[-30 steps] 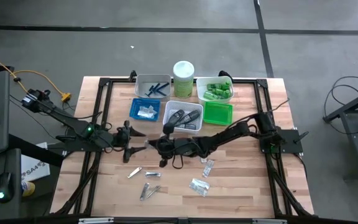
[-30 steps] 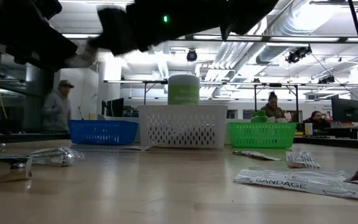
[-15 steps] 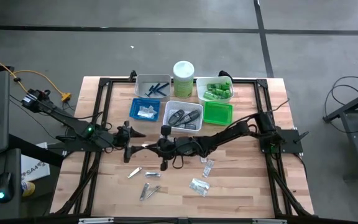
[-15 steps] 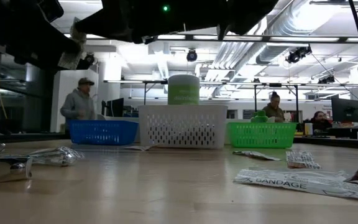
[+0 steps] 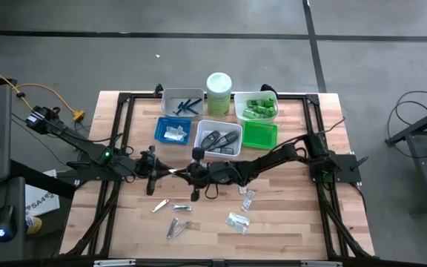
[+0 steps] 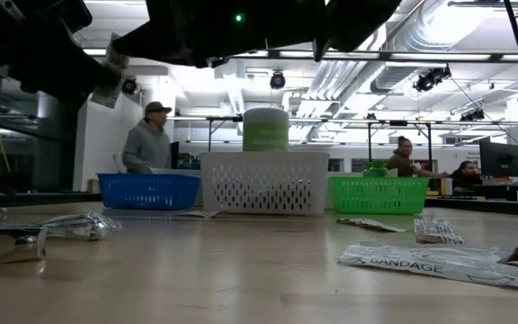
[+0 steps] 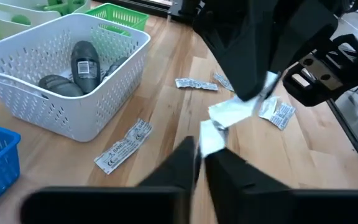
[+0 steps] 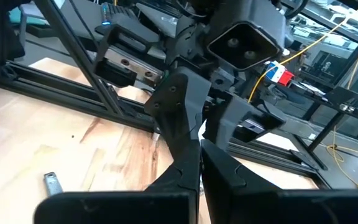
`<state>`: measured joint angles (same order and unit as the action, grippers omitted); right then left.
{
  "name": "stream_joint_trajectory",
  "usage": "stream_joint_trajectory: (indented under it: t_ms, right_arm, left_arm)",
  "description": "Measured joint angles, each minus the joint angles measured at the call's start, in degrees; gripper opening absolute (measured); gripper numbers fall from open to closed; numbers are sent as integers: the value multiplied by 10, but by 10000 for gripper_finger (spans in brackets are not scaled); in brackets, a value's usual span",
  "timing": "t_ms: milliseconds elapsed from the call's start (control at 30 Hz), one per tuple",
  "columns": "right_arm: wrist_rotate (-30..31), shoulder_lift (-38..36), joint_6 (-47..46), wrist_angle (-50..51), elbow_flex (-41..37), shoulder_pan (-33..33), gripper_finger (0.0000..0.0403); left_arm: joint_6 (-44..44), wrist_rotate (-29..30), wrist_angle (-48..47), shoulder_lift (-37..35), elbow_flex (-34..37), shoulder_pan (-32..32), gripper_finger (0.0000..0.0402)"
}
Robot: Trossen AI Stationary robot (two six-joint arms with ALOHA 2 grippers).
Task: Pick & Place Travel size toiletries
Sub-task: Put the white bandage into the blue bin
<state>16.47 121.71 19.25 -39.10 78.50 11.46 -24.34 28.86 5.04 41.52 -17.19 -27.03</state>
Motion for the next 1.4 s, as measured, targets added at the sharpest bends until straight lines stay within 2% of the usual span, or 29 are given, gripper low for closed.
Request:
stream_joint_trajectory:
  t_ms: [67,400,500,600,733,900,1033,1167,1400]
  right_arm:
    - [1,0,0,0,0,0,2]
    - [0,0,4,3,0,0,2]
    - [-12,0,4,3,0,0,14]
    - [-19,0,-33,3,0,-2,47]
    - [-14,-6,-109,10,0,-7,118]
    - [20,-21,-135,19,0,-6,208]
    - [33,-36,-142,37,0,-4,257]
    - [31,-54,-170,86,0,-3,278]
    - [63,-84,-186,148,0,3,275]
  left_arm:
    - [0,0,0,0,0,0,9]
    - [12,0,0,0,0,0,2]
    - [15,0,-1,0,0,0,2]
    - [16,0,-1,0,0,0,1]
    - [16,2,-5,0,0,0,1]
    - [17,2,-6,0,0,0,1]
    - [18,7,-9,0,0,0,1]
    - [18,14,-13,0,0,0,0]
    - [16,33,-21,0,0,0,0]
